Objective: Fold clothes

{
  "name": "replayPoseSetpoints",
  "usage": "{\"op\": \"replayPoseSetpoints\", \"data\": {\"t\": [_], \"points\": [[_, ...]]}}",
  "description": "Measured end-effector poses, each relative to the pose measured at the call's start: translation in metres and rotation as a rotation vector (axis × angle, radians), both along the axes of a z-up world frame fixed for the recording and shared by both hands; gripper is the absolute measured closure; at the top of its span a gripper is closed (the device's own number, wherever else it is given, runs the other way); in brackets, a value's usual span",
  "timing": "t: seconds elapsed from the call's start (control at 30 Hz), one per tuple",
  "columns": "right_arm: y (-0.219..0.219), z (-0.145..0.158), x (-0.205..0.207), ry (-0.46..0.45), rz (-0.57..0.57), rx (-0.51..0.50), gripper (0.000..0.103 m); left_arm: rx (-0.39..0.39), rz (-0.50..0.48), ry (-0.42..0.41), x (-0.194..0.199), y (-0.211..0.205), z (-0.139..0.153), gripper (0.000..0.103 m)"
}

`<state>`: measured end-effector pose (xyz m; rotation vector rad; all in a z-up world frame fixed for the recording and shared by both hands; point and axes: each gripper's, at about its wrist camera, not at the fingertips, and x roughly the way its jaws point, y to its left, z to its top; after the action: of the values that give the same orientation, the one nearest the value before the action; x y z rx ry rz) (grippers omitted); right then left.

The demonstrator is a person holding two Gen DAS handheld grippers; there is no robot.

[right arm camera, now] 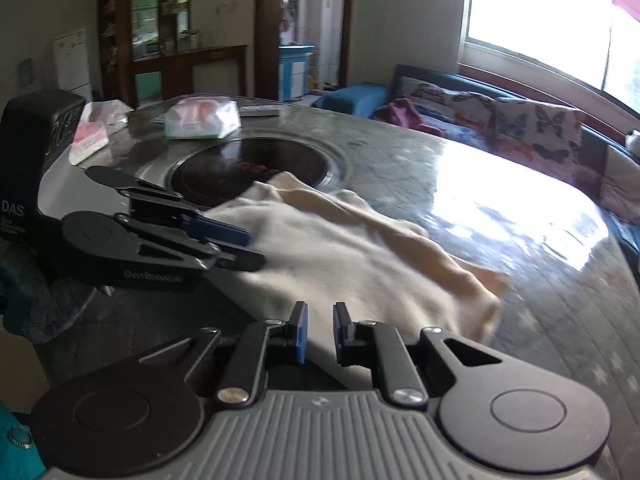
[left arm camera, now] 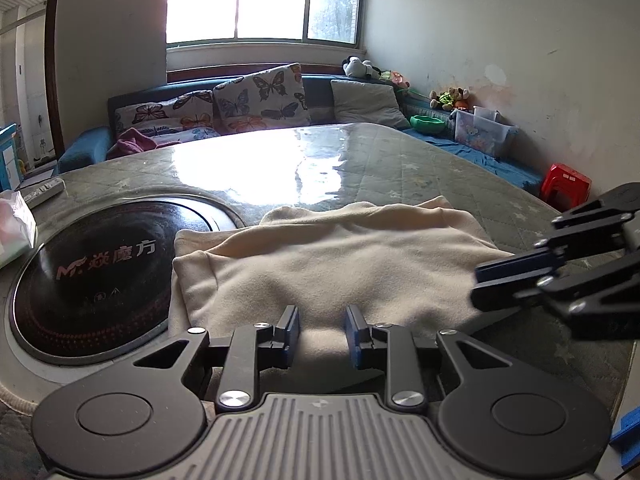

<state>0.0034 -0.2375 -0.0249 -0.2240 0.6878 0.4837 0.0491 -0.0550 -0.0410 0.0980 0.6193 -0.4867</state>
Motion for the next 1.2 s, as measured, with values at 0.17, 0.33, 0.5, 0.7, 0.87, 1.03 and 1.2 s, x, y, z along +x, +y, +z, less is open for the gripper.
{"op": "replayPoseSetpoints", "data": {"t": [0.17, 0.33, 0.5, 0.7, 0.87, 1.03, 1.2], "points": [[-0.012, -0.007, -0.002, 0.024, -0.043, -0.012, 0.092, -0.004, 0.002, 0.002, 0.000, 0.001, -0.001, 0.075], [-0.023, -0.008, -0.006, 0.037, -0.071, -0.016, 0.092, -0.004, 0.001, 0.005, -0.001, 0.002, 0.000, 0.075], [-0.033, -0.009, -0.009, 0.051, -0.100, -0.020, 0.092, -0.005, 0.001, 0.006, -0.001, 0.002, -0.001, 0.075], [-0.041, -0.002, -0.011, 0.039, -0.118, -0.013, 0.092, -0.004, 0.001, 0.007, -0.002, 0.002, 0.000, 0.075], [-0.043, 0.000, 0.010, 0.022, -0.129, 0.016, 0.092, -0.004, 0.002, 0.008, -0.003, 0.001, 0.000, 0.075], [-0.048, -0.015, 0.023, 0.055, -0.156, 0.015, 0.089, -0.007, 0.001, 0.012, -0.002, 0.002, 0.000, 0.075], [-0.047, -0.003, 0.030, 0.015, -0.149, 0.009, 0.087, -0.006, 0.001, 0.014, -0.001, 0.002, 0.001, 0.075]]}}
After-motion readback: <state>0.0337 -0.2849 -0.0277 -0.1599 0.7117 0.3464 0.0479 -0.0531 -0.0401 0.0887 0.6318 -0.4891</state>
